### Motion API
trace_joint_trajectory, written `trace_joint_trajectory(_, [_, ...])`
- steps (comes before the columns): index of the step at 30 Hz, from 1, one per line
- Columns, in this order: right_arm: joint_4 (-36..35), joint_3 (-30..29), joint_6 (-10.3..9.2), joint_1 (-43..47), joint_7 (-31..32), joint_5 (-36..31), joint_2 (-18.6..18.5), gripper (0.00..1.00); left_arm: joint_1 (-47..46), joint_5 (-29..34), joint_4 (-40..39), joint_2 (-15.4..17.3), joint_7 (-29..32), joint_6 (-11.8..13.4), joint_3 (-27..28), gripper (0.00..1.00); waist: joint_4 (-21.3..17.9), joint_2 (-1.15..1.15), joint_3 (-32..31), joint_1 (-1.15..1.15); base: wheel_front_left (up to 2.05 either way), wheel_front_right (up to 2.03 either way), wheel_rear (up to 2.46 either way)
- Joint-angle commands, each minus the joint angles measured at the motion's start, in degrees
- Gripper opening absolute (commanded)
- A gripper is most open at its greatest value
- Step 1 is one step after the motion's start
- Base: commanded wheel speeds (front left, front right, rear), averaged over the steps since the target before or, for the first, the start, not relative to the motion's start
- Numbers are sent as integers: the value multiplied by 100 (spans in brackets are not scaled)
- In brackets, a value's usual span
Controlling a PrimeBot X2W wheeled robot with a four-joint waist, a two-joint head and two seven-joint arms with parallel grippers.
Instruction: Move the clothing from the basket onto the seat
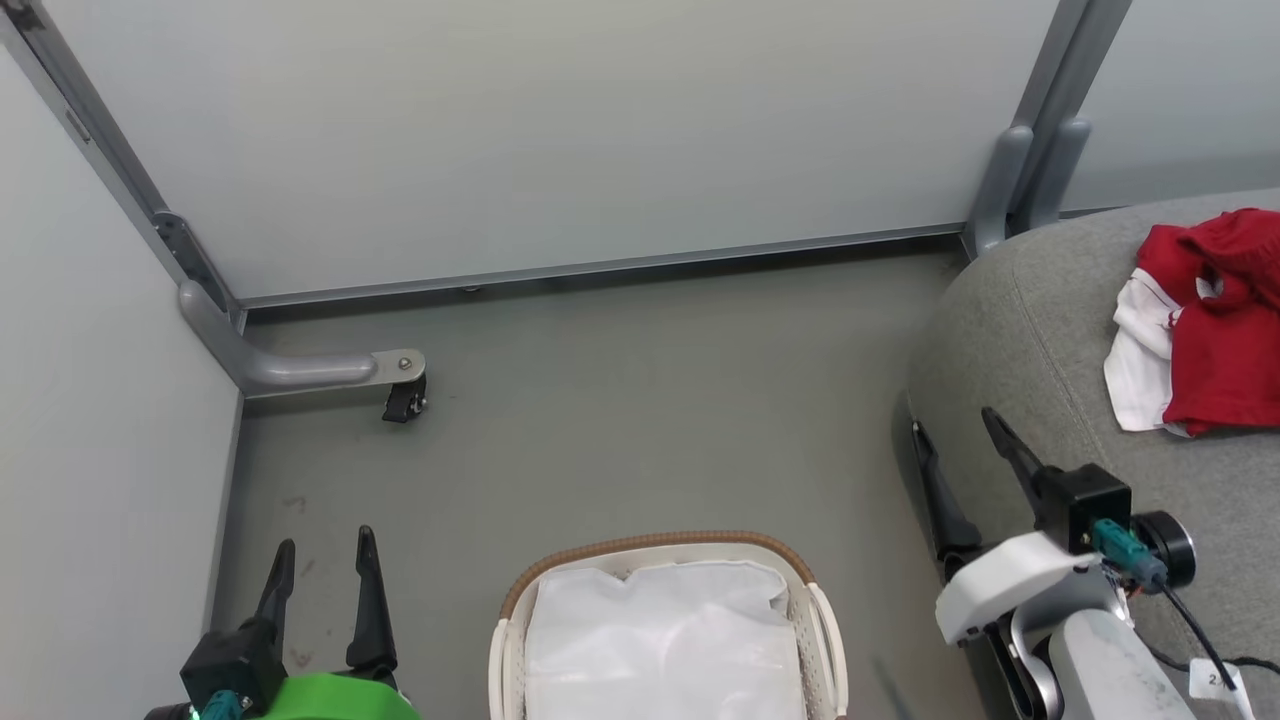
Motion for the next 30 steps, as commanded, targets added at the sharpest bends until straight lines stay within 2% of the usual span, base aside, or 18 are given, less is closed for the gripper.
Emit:
trace_joint_trajectory(1, [-66,33,-6,131,-2,62,-18,100,81,61,15,-18,5,-30,14,100,15,0,-78,0,0,0,0])
trace_joint_trajectory(9, [-217,80,-6,478,-2,262,-18,100,184,163,85,-90,5,-110,80,100,-91,0,-179,0,0,0,0])
trace_joint_trajectory(26, [-193,0,-6,574,-2,270,-17,100,107,185,188,-141,5,-198,172,100,-126,0,-234,0,0,0,0])
trace_joint_trajectory(27, [-199,6,0,490,0,263,2,0,101,173,188,-141,1,-182,147,0,-126,0,-234,0,0,0,0])
trace_joint_trajectory(30, [-58,9,0,540,11,277,32,0,108,165,341,-151,7,-181,123,0,-127,0,-235,0,0,0,0])
